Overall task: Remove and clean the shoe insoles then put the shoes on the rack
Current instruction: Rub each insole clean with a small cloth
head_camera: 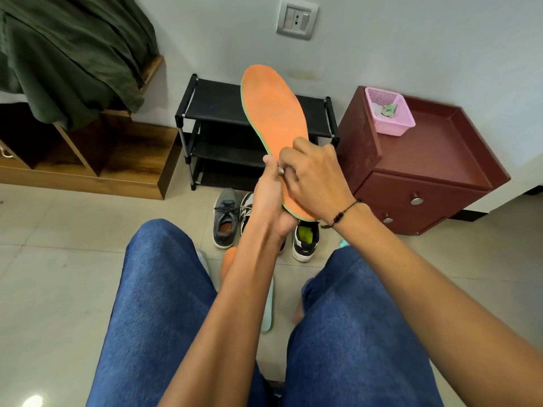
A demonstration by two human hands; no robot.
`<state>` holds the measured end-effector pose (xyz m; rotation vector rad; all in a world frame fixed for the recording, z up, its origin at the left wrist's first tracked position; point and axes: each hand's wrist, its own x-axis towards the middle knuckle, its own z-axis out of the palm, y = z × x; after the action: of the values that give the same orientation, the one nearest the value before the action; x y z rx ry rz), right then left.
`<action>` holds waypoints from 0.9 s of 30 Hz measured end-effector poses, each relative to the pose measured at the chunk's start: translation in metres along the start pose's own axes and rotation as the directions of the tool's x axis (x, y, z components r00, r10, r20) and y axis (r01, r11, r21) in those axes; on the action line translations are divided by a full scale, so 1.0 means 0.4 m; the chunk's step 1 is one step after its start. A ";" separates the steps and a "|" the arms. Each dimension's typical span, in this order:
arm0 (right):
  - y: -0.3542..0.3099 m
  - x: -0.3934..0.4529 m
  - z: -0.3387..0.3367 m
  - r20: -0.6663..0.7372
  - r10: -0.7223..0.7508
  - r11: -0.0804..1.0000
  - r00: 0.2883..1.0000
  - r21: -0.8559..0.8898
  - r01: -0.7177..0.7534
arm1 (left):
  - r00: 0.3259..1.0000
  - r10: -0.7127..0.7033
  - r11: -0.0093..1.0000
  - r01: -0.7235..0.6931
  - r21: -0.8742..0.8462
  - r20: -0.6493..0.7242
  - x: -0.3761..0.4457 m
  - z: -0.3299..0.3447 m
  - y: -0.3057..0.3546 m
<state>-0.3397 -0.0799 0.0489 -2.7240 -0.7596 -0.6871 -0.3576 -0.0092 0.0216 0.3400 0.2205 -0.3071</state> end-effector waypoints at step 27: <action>-0.018 0.034 0.033 0.109 0.127 0.983 0.986 -0.148 -0.110 | 0.950 0.242 0.857 -0.115 0.502 -0.196 0.002 -0.028 0.040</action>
<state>-0.3285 -0.0636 0.0449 -2.9333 -0.5868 -0.5787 -0.3534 0.0090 0.0158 0.9004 0.3609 -0.1258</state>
